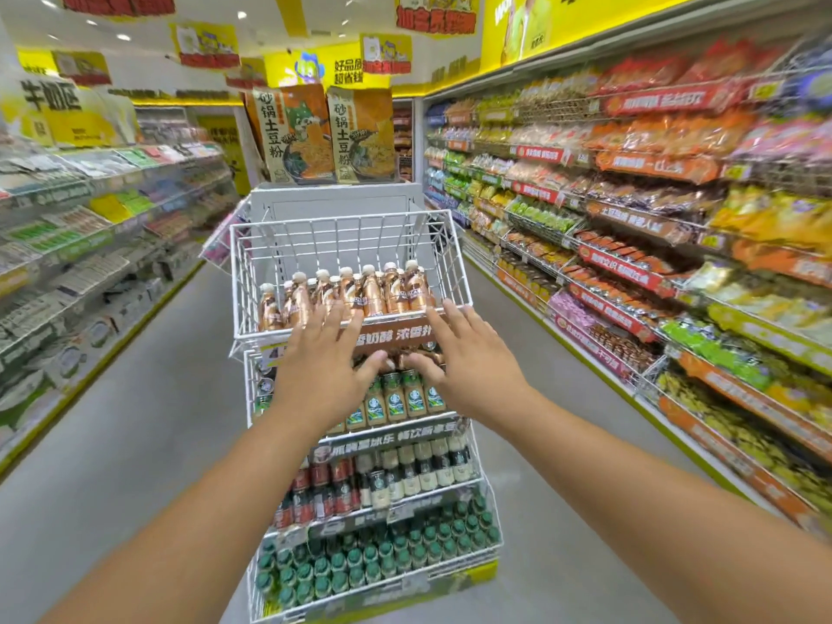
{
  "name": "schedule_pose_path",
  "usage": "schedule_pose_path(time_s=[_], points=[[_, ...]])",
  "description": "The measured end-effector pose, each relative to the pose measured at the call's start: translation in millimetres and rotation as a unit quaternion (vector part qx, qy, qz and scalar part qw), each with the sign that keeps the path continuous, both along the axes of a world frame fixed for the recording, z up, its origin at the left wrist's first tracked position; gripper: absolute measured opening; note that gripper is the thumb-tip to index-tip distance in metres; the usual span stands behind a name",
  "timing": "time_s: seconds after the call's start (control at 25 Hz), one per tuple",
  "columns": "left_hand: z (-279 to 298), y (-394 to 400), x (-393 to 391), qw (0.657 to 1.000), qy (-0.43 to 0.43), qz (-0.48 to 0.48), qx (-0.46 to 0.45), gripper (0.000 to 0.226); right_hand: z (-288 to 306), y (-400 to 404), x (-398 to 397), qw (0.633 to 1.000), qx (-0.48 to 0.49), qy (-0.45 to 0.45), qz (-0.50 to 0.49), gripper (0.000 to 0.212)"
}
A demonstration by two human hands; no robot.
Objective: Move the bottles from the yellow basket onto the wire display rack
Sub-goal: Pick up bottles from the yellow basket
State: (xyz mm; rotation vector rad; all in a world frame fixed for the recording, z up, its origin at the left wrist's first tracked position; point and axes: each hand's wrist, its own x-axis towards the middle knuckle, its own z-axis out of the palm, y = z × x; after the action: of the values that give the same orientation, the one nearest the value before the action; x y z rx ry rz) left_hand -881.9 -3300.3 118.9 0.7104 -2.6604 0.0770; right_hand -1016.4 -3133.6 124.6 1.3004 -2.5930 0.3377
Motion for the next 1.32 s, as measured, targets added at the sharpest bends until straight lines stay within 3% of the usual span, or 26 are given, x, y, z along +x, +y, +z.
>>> schedule_pose_path(time_s=[0.28,0.68,1.04,1.32], points=[[5,84,-8,0.999,0.005,-0.049,-0.022,0.078,6,103,16,0.998,-0.013,0.019,-0.054,0.078],[-11,337,-80,0.981,0.002,-0.193,-0.031,0.077,-12,392,8,0.98,-0.014,0.016,-0.196,0.079],[-34,606,-121,0.932,0.004,-0.362,-0.016,0.089,-38,668,35,0.938,-0.011,0.012,-0.347,0.077],[-59,742,-146,0.889,-0.013,-0.458,-0.028,0.083,-63,798,58,0.89,0.014,0.02,-0.455,0.081]])
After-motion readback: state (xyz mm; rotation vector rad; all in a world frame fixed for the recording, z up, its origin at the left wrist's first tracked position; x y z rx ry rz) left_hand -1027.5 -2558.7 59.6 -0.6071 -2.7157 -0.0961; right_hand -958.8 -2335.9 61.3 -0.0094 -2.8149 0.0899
